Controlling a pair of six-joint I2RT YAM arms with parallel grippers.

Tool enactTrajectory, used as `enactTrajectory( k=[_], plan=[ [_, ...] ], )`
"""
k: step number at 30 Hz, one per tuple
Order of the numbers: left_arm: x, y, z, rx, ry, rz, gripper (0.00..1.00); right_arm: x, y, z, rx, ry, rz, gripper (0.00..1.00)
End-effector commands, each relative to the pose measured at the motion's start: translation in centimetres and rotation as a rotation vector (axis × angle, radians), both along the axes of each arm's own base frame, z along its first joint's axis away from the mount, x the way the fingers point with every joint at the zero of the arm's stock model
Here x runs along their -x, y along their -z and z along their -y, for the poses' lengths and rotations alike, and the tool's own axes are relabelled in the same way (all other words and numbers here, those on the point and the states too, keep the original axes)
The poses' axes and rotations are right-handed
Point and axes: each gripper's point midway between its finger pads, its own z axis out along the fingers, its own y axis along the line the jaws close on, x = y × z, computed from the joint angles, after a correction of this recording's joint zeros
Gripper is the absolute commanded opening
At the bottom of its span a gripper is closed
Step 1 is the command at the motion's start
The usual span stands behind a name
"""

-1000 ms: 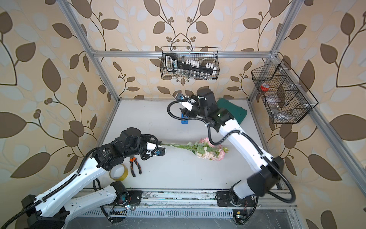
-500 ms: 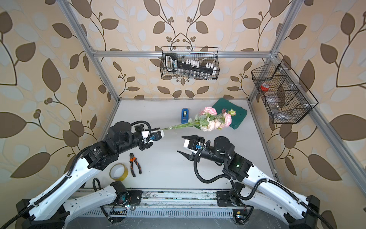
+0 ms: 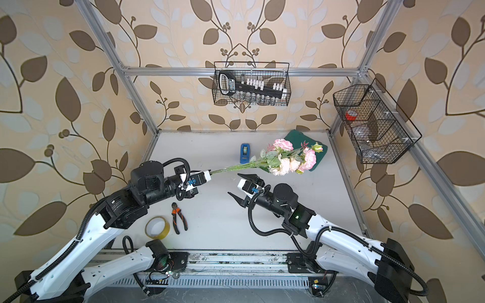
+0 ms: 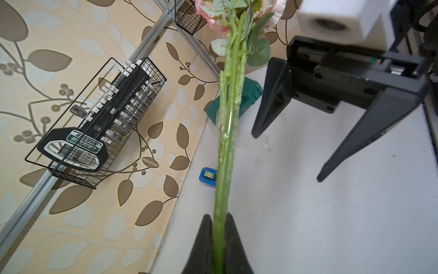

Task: Wrap bouquets with tape
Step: Wrap the tape around the bouquet.

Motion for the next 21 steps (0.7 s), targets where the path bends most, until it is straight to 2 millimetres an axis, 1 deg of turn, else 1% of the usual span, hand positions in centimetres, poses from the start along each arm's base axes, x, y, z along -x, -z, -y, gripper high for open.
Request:
enactTrajectory(
  k=[1,4,7,9,12,14,18,21],
  plan=[
    [1.3,-4.4,0.0,0.128,0.035,0.056,0.0,-0.7,-1.5,-0.9,-0.032,0.003,0.04,0.71],
    [1.6,-4.9,0.1,0.15,0.044,0.051,0.0,-1.3,-0.9,-1.6,-0.025,0.008,0.035,0.66],
    [1.7,-4.7,0.1,0.149,0.049,0.041,0.0,-1.7,-1.2,-1.9,-0.052,0.011,0.045,0.63],
    [1.7,-4.5,0.1,0.143,0.045,0.038,0.0,-1.8,-1.8,-1.9,-0.067,0.016,0.059,0.62],
    [1.5,-4.5,0.1,0.143,0.04,0.037,0.0,-2.4,-2.7,-1.6,-0.082,0.053,0.077,0.64],
    [1.4,-4.6,0.1,0.142,0.032,0.038,0.0,-2.8,-2.9,-1.3,-0.081,0.088,0.086,0.65],
    [1.0,-5.0,-0.2,0.147,0.005,0.051,0.0,-2.9,-2.8,-0.4,-0.081,0.128,0.089,0.65],
    [1.2,-5.2,-0.3,0.154,0.013,0.055,0.0,-3.7,-2.6,0.3,-0.079,0.189,0.075,0.66]
  ],
)
